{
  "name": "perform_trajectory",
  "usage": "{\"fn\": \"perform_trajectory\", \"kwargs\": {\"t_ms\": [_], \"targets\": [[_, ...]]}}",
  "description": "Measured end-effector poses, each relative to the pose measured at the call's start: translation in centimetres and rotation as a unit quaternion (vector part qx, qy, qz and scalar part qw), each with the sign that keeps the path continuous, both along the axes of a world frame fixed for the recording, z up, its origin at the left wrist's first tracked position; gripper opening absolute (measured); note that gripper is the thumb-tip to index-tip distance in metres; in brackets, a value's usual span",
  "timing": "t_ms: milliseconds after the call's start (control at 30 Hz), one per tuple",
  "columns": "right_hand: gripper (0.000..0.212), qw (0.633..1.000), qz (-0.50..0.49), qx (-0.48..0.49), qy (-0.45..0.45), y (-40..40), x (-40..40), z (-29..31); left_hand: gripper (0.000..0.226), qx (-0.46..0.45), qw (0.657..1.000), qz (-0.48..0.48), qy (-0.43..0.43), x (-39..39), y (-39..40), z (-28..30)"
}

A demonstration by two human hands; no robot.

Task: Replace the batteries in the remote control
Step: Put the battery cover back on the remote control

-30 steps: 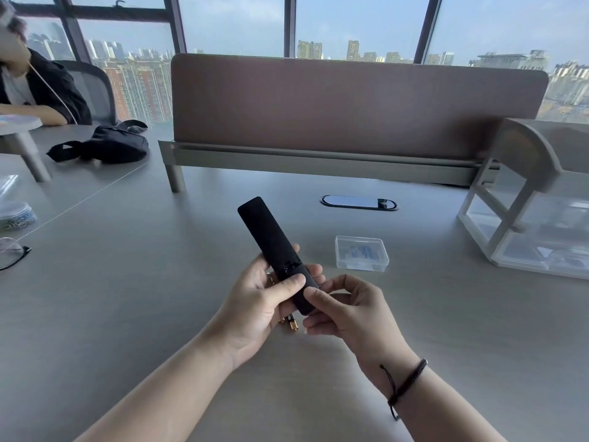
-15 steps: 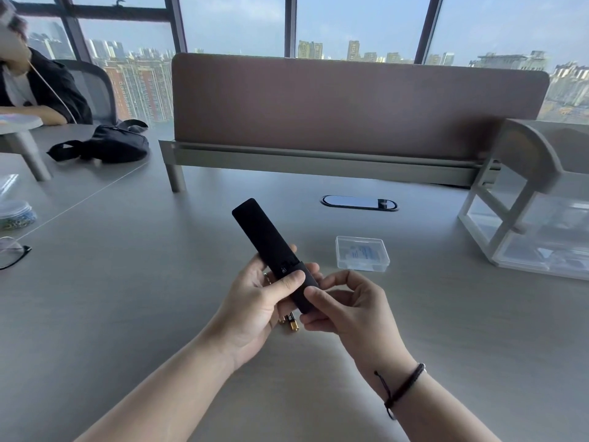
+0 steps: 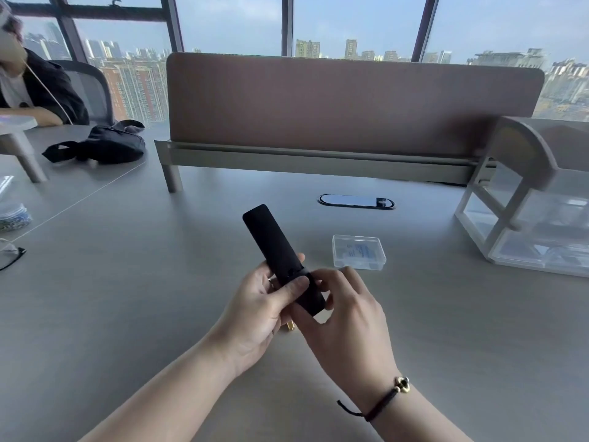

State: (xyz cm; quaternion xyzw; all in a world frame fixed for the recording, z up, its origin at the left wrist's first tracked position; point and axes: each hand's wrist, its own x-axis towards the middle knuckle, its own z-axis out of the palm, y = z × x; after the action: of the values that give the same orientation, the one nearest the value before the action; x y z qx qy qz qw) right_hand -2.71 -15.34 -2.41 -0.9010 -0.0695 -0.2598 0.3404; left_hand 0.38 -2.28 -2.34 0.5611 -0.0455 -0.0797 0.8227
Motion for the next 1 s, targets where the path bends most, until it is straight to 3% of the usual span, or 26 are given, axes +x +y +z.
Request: {"fn": "perform_trajectory", "kwargs": {"t_ms": [100, 367, 700, 867, 1000], "targets": [[0.021, 1.000, -0.009, 0.014, 0.006, 0.1, 0.1, -0.1, 0.044, -0.019, 1.000, -0.006, 0.007, -0.4, -0.6, 0.0], [0.027, 0.999, -0.014, 0.029, 0.013, -0.1, 0.2, -0.3, 0.046, -0.097, 0.994, -0.031, 0.036, -0.5, -0.7, 0.2], [0.028, 1.000, -0.024, 0.003, 0.012, 0.0, 0.2, -0.3, 0.023, -0.048, 0.998, -0.017, 0.035, -0.7, -0.9, 0.2], [0.041, 0.999, 0.050, -0.006, 0.019, -1.4, 0.8, 0.3, 0.019, 0.008, 0.999, -0.015, 0.034, -0.4, 0.0, 0.9], [0.041, 0.992, 0.117, -0.028, -0.034, -2.3, 1.0, 0.6, 0.030, -0.029, 0.997, -0.038, 0.055, -0.6, 0.3, 1.3]]}}
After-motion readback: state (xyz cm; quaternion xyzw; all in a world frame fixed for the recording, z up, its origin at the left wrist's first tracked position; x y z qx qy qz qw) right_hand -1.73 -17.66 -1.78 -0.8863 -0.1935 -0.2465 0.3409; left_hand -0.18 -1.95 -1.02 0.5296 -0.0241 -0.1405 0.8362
